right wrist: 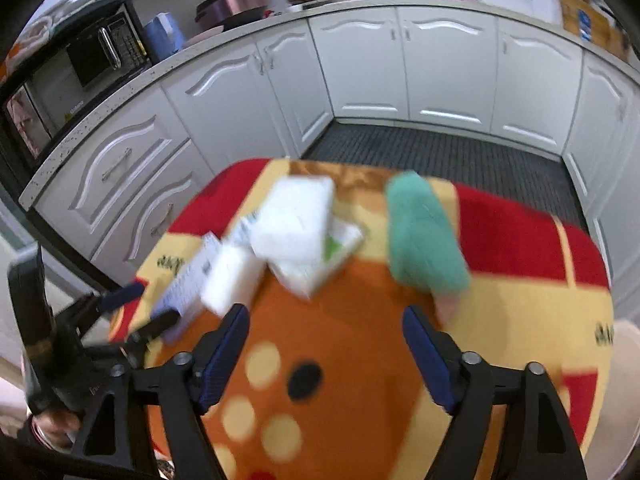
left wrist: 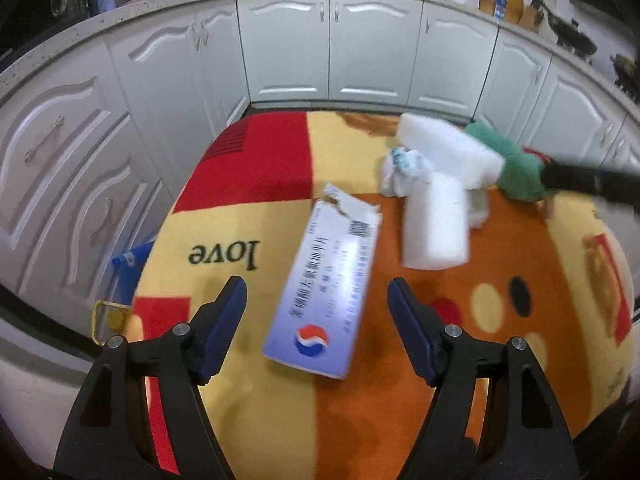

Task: Collect trash
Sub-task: 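Grasp white medicine box with left tool while right tool grasps white foam block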

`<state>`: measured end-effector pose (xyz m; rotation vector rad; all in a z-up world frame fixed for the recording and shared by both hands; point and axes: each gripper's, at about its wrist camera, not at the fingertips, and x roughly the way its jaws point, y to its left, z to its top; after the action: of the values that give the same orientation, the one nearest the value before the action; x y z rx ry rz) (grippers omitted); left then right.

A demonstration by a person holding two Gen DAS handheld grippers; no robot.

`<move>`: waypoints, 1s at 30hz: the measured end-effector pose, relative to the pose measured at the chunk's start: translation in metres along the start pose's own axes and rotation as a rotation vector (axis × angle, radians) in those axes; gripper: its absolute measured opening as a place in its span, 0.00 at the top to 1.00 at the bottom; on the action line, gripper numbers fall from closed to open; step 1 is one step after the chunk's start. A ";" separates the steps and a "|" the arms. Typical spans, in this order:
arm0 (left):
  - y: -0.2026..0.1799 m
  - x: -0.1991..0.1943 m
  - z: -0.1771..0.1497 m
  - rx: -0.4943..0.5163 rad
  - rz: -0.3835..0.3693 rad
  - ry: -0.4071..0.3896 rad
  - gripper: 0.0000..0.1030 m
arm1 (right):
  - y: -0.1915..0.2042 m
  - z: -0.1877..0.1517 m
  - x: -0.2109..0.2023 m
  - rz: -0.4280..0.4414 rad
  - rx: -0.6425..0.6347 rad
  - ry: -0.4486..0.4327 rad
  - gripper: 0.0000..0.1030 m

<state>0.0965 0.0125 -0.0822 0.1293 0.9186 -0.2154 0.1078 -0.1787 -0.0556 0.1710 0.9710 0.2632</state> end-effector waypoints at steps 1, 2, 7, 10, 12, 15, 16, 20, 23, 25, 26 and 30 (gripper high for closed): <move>0.002 0.003 0.001 -0.002 -0.002 0.004 0.30 | 0.005 0.009 0.007 0.005 0.002 0.004 0.23; 0.004 0.006 0.002 -0.005 -0.007 0.007 0.30 | 0.009 0.019 0.014 0.007 0.002 0.008 0.23; 0.006 0.021 0.009 -0.003 -0.013 0.010 0.30 | 0.021 0.049 0.055 -0.042 -0.005 0.070 0.22; 0.001 0.028 0.011 0.015 -0.009 0.023 0.30 | 0.015 0.057 0.077 -0.027 0.049 0.112 0.22; -0.001 0.032 0.011 0.026 0.003 0.029 0.30 | 0.011 0.056 0.086 0.009 0.089 0.129 0.22; 0.000 0.037 0.008 0.019 -0.005 0.046 0.31 | 0.017 0.053 0.090 -0.001 0.049 0.134 0.45; 0.000 0.038 0.007 0.013 -0.010 0.050 0.32 | 0.018 0.050 0.087 -0.019 0.027 0.123 0.45; 0.006 0.035 0.003 -0.039 -0.056 0.064 0.52 | 0.016 0.043 0.060 -0.001 0.007 0.061 0.46; 0.009 0.021 -0.001 -0.066 -0.065 0.042 0.53 | 0.012 0.034 0.034 0.009 -0.007 0.018 0.46; 0.008 0.012 -0.003 -0.074 -0.064 0.030 0.53 | 0.005 0.021 0.015 0.019 -0.008 -0.001 0.46; 0.008 0.008 -0.004 -0.081 -0.070 0.022 0.53 | 0.002 0.017 0.010 0.021 -0.007 -0.005 0.46; -0.005 -0.015 -0.012 -0.089 -0.090 -0.010 0.53 | -0.010 -0.011 -0.013 0.019 -0.002 -0.024 0.46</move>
<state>0.0774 0.0118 -0.0773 0.0040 0.9231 -0.2580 0.0934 -0.1923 -0.0537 0.1810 0.9453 0.2794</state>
